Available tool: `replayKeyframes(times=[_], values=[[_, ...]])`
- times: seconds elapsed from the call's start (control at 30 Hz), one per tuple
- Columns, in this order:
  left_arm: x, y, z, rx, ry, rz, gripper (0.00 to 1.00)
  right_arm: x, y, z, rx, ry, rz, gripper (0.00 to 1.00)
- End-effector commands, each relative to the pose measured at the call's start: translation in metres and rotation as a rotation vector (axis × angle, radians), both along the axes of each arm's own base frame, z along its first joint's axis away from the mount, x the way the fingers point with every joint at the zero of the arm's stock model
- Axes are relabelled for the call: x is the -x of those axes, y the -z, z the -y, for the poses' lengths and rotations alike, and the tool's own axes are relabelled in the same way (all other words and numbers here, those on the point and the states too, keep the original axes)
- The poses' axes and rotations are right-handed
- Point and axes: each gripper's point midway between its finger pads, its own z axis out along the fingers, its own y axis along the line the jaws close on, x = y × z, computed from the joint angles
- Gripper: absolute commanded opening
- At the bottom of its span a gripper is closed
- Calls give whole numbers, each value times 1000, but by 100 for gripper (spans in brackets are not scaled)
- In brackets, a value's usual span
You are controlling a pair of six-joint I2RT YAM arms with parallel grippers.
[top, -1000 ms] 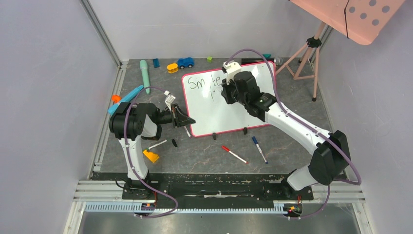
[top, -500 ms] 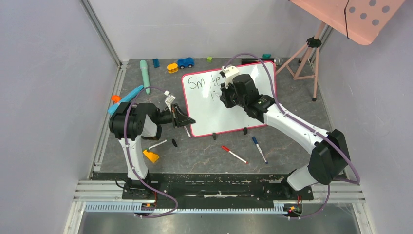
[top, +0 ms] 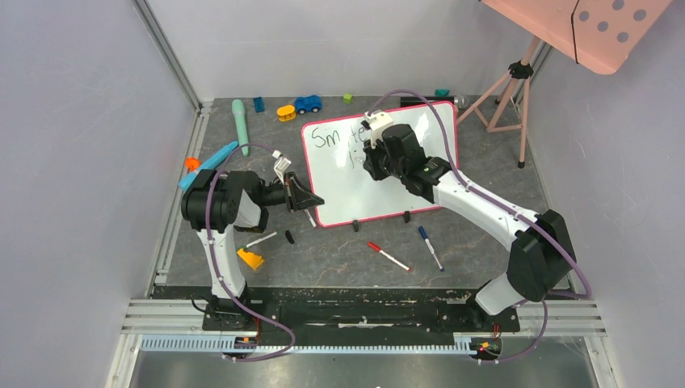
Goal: Write a sentence on the whiteboard
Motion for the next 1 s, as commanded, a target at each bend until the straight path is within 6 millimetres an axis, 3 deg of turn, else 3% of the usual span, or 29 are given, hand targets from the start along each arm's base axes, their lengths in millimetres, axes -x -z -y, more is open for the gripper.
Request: replayKeyframes(times=[0.0, 0.33, 0.53, 0.63, 0.87, 0.97], values=[[7, 1, 2, -11, 54, 147, 15, -13, -14, 3, -4, 39, 48, 0], [7, 1, 2, -11, 53, 146, 16, 6, 8, 10, 3, 28, -2, 0], [7, 1, 2, -11, 53, 146, 15, 8, 8, 11, 0, 27, -3, 0], [7, 1, 3, -11, 53, 146, 15, 5, -2, 9, -15, 24, 13, 0], [7, 1, 2, -11, 53, 147, 16, -8, -60, 2, -95, -6, 101, 0], [7, 1, 3, -11, 54, 146, 15, -15, -76, 7, -103, -1, 134, 0]])
